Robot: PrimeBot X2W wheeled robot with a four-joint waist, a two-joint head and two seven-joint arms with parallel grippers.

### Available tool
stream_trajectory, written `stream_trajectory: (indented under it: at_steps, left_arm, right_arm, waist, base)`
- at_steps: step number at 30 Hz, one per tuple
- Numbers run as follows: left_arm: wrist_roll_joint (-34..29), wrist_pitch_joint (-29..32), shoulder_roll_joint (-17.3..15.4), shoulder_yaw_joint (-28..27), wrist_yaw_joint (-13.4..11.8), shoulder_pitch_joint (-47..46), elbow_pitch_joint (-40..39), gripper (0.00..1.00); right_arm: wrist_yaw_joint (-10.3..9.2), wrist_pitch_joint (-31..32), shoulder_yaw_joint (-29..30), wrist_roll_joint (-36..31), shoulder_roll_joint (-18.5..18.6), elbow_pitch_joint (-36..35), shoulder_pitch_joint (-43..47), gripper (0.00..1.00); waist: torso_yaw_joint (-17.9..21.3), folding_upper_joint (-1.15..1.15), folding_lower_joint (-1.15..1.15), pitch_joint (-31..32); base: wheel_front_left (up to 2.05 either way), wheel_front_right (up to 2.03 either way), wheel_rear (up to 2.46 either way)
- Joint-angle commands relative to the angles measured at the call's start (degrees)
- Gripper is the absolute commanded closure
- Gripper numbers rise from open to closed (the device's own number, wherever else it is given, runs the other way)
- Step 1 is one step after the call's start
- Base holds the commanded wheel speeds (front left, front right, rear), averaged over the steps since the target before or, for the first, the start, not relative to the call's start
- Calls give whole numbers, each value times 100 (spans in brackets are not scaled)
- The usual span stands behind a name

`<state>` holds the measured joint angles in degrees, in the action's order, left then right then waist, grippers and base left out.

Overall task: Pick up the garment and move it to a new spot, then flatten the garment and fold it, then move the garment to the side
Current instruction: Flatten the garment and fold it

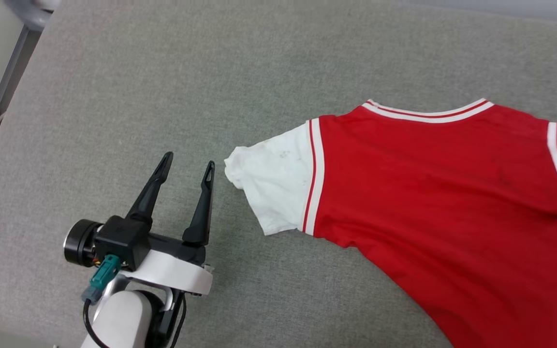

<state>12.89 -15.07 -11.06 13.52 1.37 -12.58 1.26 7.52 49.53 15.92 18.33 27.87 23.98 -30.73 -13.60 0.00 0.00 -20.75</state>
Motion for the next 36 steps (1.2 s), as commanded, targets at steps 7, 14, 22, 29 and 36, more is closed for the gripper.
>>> stream_trajectory:
  at_steps: [7,14,22,29,36]
  left_arm:
    - [156,274,-248,-39,164,-19,227,0]
    - [711,1566,-704,74,496,-464,419,0]
    - [1680,3816,-1491,503,604,-1322,681,0]
    - [1927,4435,-1772,696,610,-1680,974,0]
    - [2104,5166,-1847,1209,614,-1600,1417,0]
  right_arm:
    - [-6,-472,-324,272,114,-478,196,100]
    - [-5,-578,-542,508,61,-1340,308,100]
    - [-5,-564,-840,557,-140,-2065,127,100]
    - [-5,-569,-964,598,-159,-2234,16,100]
    - [-5,-623,-1027,659,-97,-2173,-27,100]
  waist:
    - [371,0,0,393]
    - [714,0,0,317]
    - [1036,0,0,-91]
    - [1146,0,0,-340]
    - [1178,0,0,-434]
  base:
    - [0,0,0]
    - [0,0,0]
    - [0,0,0]
    - [0,0,0]
    - [0,0,0]
